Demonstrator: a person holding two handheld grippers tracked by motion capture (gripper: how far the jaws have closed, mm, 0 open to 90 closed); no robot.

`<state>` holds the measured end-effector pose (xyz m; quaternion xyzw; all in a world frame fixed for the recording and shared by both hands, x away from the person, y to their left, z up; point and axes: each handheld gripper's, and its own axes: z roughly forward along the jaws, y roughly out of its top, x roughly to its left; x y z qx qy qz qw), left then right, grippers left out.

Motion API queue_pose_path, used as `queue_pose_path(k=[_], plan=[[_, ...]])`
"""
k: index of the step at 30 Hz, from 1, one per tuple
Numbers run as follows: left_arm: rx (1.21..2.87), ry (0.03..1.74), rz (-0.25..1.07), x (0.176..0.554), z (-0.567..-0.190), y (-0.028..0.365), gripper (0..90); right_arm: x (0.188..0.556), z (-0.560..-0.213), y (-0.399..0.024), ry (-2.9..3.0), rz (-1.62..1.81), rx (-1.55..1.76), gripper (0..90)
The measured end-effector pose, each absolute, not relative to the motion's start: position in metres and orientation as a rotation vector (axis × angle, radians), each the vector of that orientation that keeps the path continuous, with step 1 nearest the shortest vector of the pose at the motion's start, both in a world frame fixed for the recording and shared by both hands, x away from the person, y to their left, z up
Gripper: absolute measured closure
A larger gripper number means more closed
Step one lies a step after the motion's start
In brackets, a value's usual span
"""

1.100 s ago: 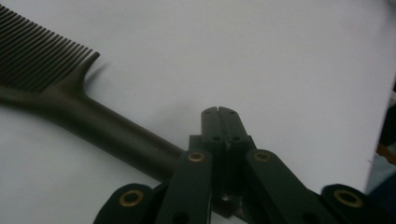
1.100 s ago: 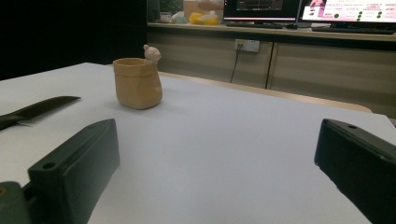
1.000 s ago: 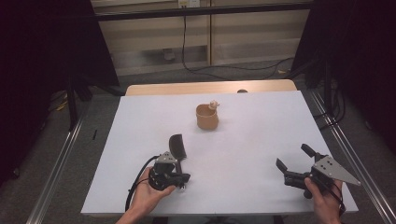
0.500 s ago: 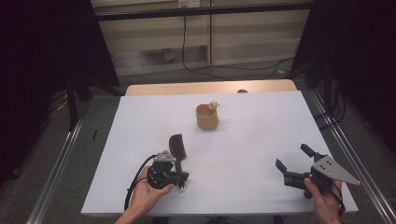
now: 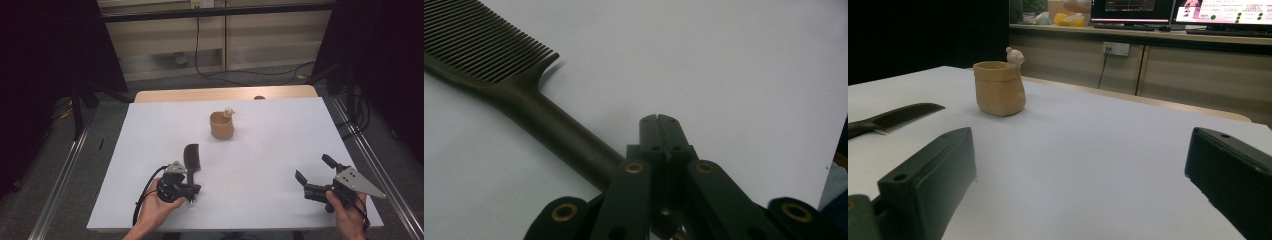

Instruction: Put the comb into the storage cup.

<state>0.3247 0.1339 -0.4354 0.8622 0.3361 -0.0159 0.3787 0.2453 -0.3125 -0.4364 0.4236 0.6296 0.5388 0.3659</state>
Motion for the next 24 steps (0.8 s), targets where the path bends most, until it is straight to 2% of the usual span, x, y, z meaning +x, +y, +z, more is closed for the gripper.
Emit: queue_pose_path(k=[24], plan=[[2.214, 0.91, -0.018, 0.3266, -0.4352, 0.1411, 90.0, 0.2452, -0.4363, -0.3124, 1.611, 1.382, 1.094, 0.0]])
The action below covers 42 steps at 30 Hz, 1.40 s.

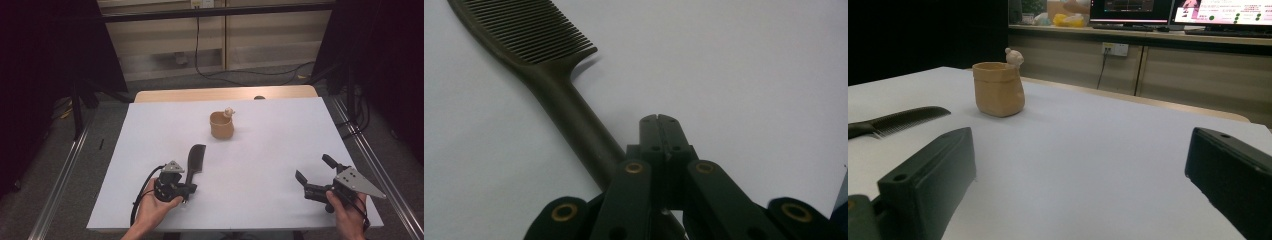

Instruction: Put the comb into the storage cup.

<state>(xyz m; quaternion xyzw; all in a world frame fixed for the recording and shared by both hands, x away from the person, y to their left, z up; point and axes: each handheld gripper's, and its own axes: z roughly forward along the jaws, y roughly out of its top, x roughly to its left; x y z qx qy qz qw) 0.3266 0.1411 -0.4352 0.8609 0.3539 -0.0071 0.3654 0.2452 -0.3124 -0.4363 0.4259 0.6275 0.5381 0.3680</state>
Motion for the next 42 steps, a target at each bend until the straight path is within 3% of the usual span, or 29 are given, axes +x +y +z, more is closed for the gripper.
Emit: queue_pose_path(k=[42], plan=[[2.236, 0.939, 0.029, 0.33, -0.433, 0.152, 90.0, 0.245, -0.437, -0.312, 1.623, 1.382, 1.085, 0.0]])
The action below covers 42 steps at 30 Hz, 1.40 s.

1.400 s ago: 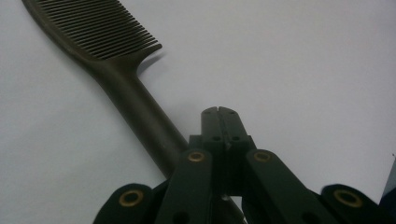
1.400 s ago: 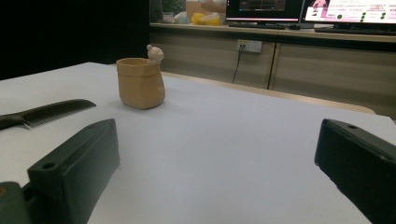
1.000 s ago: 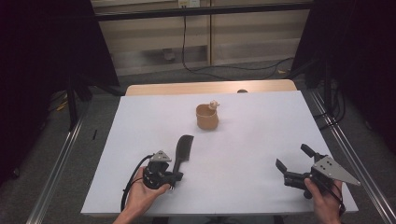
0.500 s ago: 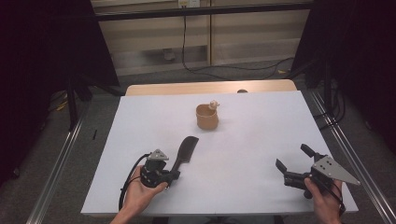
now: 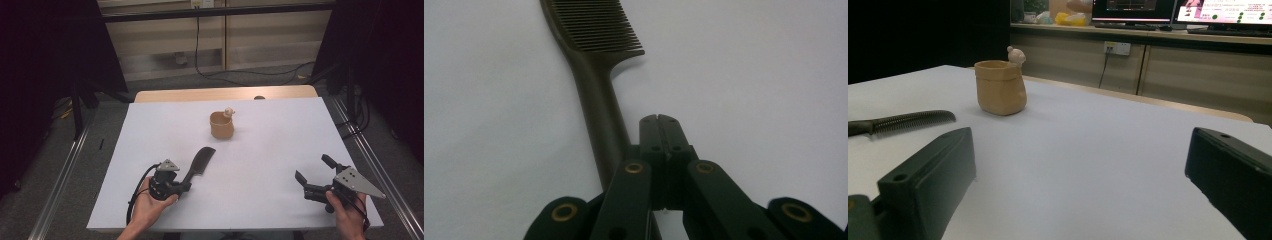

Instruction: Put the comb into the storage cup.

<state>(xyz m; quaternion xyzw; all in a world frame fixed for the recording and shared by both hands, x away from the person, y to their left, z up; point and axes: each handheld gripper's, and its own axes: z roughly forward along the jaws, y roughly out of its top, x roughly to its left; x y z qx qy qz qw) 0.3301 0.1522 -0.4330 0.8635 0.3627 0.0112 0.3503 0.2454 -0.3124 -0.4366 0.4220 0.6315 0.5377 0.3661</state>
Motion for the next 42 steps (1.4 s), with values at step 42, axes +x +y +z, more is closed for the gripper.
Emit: queue_pose_path(k=[42], plan=[[1.973, 0.858, 0.176, 0.332, -0.409, 0.174, 67.6, 0.245, -0.436, -0.312, 1.623, 1.383, 1.081, 0.0]])
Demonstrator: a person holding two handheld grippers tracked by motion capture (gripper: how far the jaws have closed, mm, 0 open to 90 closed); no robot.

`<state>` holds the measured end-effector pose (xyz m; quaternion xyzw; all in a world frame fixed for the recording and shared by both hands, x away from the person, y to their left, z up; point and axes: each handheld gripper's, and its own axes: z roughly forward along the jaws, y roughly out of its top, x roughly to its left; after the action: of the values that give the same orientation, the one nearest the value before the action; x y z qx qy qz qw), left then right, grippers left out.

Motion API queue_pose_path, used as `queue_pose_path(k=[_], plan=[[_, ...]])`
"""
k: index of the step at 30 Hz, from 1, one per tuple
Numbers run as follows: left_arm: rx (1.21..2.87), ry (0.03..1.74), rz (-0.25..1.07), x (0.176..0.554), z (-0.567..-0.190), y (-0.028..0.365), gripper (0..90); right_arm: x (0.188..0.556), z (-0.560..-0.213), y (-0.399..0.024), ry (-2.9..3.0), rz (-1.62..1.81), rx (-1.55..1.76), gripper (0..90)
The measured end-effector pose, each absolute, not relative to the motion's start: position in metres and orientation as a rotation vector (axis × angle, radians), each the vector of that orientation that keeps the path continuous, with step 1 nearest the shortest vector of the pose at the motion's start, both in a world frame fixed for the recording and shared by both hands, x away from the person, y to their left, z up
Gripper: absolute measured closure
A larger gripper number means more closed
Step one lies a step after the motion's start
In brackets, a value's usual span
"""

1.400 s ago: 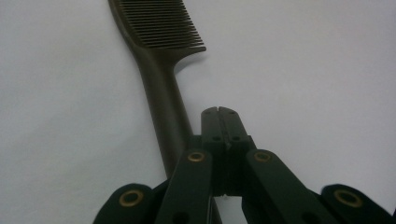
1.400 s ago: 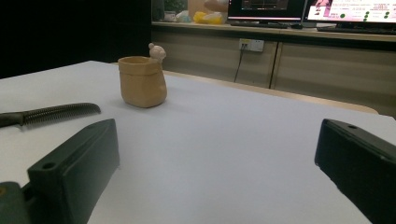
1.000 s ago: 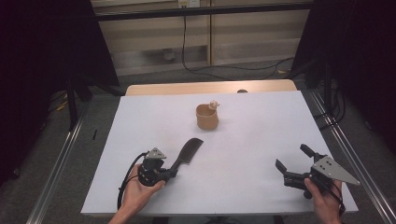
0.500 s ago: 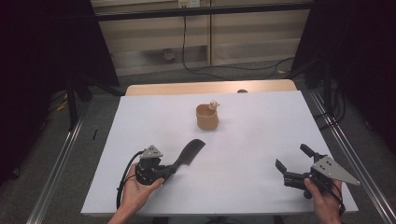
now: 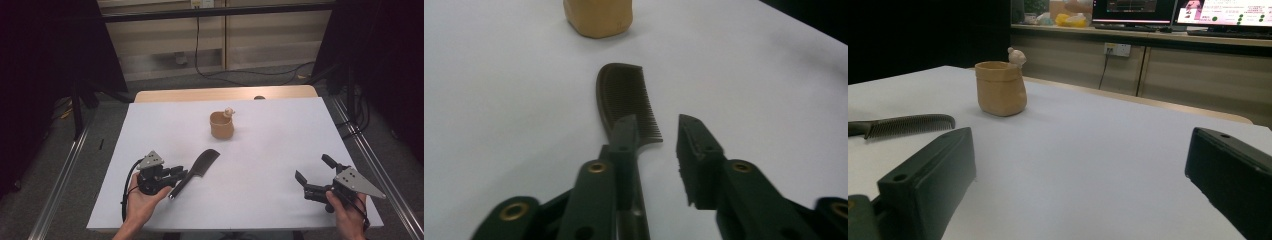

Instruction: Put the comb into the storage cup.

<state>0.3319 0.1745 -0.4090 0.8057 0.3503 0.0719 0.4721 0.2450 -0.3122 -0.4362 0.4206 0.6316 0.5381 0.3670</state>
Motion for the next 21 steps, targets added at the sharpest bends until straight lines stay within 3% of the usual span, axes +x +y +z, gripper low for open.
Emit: queue_pose_path(k=[5, 9, 13, 21], plan=[[1.965, 0.868, 0.205, 0.3311, -0.4042, 0.1749, 51.6, 0.2451, -0.4362, -0.3125, 1.622, 1.383, 1.078, 0.0], [1.954, 0.899, 0.259, 0.332, -0.4019, 0.1754, 21.5, 0.2449, -0.4362, -0.3126, 1.622, 1.388, 1.079, 0.0], [1.936, 0.914, 0.26, 0.3342, -0.4043, 0.1769, 8.3, 0.2446, -0.4361, -0.3119, 1.624, 1.387, 1.077, 0.0], [1.978, 0.902, 0.278, 0.3353, -0.4038, 0.1751, 5.6, 0.2446, -0.436, -0.3121, 1.623, 1.386, 1.078, 0.0]])
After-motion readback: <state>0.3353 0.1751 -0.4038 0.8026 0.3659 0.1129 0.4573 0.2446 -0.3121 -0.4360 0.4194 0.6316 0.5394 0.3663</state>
